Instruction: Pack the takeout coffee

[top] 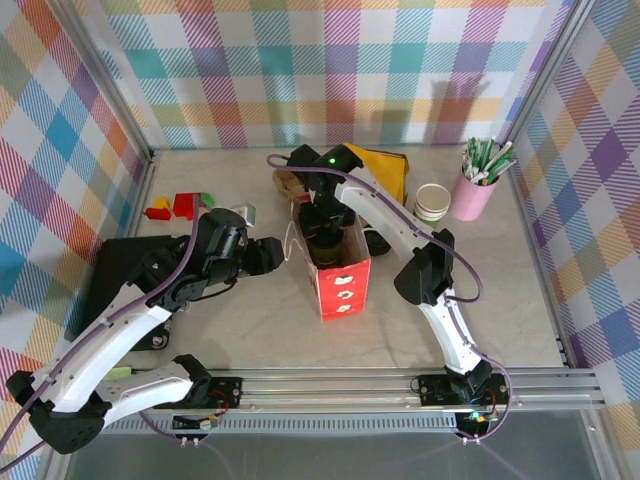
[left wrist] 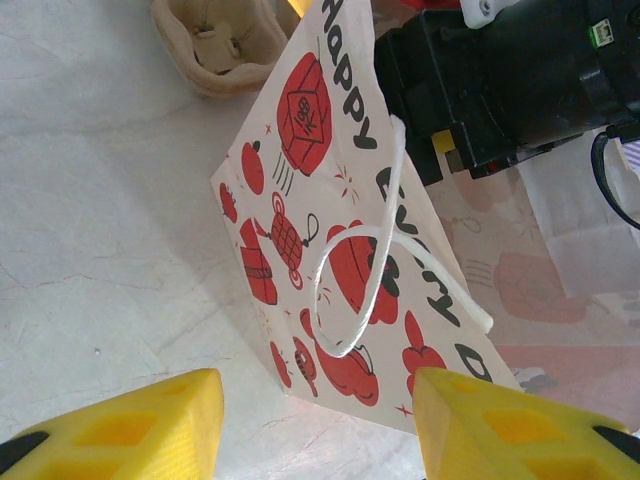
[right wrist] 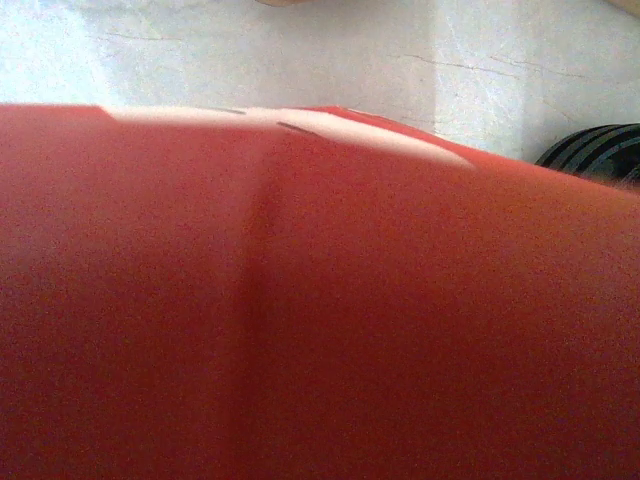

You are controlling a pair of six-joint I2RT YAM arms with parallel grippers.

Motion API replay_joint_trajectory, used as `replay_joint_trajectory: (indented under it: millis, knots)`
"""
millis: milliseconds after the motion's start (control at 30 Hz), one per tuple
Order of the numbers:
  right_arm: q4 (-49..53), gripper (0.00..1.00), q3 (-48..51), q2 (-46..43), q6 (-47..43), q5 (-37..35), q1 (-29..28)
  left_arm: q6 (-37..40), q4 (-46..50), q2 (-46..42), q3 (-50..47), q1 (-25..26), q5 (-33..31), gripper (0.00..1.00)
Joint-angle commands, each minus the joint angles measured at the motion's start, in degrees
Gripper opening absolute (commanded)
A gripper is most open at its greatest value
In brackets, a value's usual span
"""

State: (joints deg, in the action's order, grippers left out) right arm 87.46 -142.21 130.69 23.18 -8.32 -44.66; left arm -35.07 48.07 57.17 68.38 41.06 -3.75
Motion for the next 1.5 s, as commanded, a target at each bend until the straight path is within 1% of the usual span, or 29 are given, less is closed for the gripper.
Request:
replay_joint_trajectory:
  millis: [0,433,1467]
  knots:
    - [1.13,0.59,0.45,1.64,-0.47,0.91,0.18,0.88,-0.48,-0.48,-0.83,-0.98,-0.30,0.53]
    - [1.18,0.59,1.21,4.82,-0.73,1.90,0.19,0.77,-1.31,-0.08,-2.02,-1.02,0.25,0.53]
    - [-4.67,0.59,11.55,8.35,-0.28,4.00,0.72,0.27,-2.29,-0.41,-4.14,-0.98,1.12,0.52]
